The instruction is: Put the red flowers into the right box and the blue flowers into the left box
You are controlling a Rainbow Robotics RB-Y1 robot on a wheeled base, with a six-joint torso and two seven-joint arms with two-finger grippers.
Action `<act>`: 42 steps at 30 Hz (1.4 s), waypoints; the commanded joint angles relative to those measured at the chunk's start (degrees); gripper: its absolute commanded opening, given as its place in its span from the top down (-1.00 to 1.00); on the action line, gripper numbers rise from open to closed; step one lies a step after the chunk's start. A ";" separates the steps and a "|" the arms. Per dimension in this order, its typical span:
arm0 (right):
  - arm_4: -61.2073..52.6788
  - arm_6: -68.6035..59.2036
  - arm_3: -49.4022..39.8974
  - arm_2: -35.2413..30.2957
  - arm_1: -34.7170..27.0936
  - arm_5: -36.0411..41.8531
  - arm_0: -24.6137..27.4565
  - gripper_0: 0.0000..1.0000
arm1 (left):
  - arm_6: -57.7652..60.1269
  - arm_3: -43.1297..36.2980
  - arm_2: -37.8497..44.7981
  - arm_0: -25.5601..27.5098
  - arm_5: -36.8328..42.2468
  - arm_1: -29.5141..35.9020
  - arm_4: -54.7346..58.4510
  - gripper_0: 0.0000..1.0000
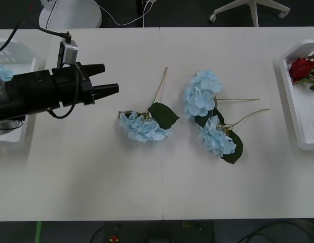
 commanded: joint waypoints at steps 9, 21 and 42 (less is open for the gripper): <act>6.65 23.10 -9.32 17.59 -3.90 1.30 -6.74 -0.49 | -10.39 23.48 5.24 -17.74 -29.18 -0.08 -32.27 -1.00; 13.15 23.10 -9.32 35.96 -1.18 4.64 -19.13 -0.49 | -14.08 8.28 19.22 -19.32 -29.09 -12.65 -82.10 -1.00; 18.95 23.10 10.20 53.36 16.31 0.95 -33.72 -0.48 | -37.63 19.88 9.81 -27.23 -29.61 -39.98 -117.43 -1.00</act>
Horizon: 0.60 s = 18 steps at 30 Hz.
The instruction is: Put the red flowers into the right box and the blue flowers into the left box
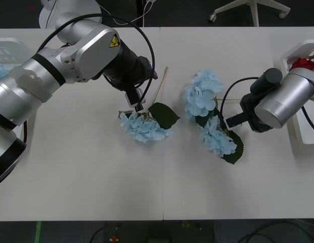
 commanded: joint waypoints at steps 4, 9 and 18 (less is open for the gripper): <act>2.88 -0.97 2.49 5.84 3.40 -3.57 -3.91 -0.48 | -1.62 3.75 -4.91 -6.55 -0.47 -5.94 -8.55 -1.00; 2.88 -0.97 3.46 6.19 4.37 -3.74 -3.91 -0.27 | -1.88 13.16 -5.35 -8.48 -0.91 -11.03 -10.66 -1.00; 2.62 -0.97 3.81 6.37 4.81 -3.74 -4.26 1.00 | 0.23 18.61 -5.43 -8.48 -1.44 -14.73 -12.59 -1.00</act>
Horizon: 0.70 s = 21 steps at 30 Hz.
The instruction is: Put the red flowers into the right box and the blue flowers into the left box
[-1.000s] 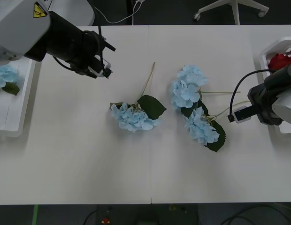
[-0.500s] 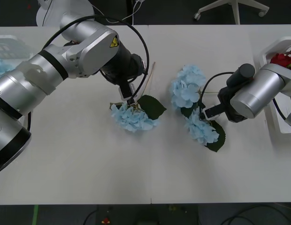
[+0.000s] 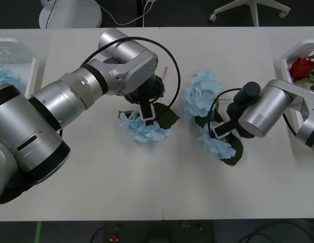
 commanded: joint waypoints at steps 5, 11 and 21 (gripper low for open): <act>-2.74 -0.97 -0.08 -0.54 0.05 0.04 -3.44 1.00 | 1.02 1.94 -2.96 -3.37 -0.67 -2.89 -1.10 -1.00; -13.47 -0.97 -0.08 -6.25 -3.47 2.68 -3.53 1.00 | 1.29 4.22 -2.96 -3.28 -0.94 -3.85 -1.98 -0.84; -34.47 -0.97 2.56 -20.67 -10.59 11.55 -3.01 1.00 | 2.60 7.56 -2.96 -3.10 -1.46 -5.52 -1.98 1.00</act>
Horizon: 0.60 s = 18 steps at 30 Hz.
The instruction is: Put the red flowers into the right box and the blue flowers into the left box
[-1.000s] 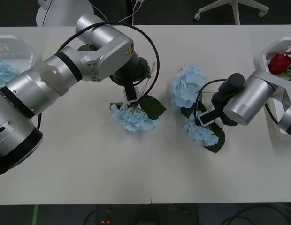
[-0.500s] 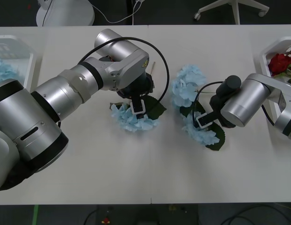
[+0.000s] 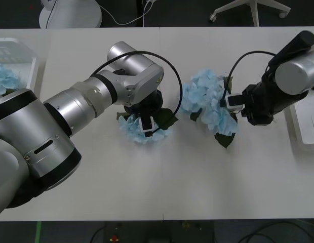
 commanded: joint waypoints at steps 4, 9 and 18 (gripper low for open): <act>-10.78 -0.97 3.13 -9.11 -7.17 2.11 -0.45 1.00 | 3.74 1.33 -0.64 -3.03 -0.96 -1.95 -0.39 1.00; -21.06 -0.97 5.50 -12.80 -9.37 2.11 0.69 1.00 | 5.06 1.24 -0.20 -3.38 -1.84 -1.42 -0.04 1.00; -34.60 -18.86 7.17 -15.79 -9.63 -1.23 0.86 1.00 | 10.33 -7.90 3.93 -4.35 -3.77 7.54 8.04 1.00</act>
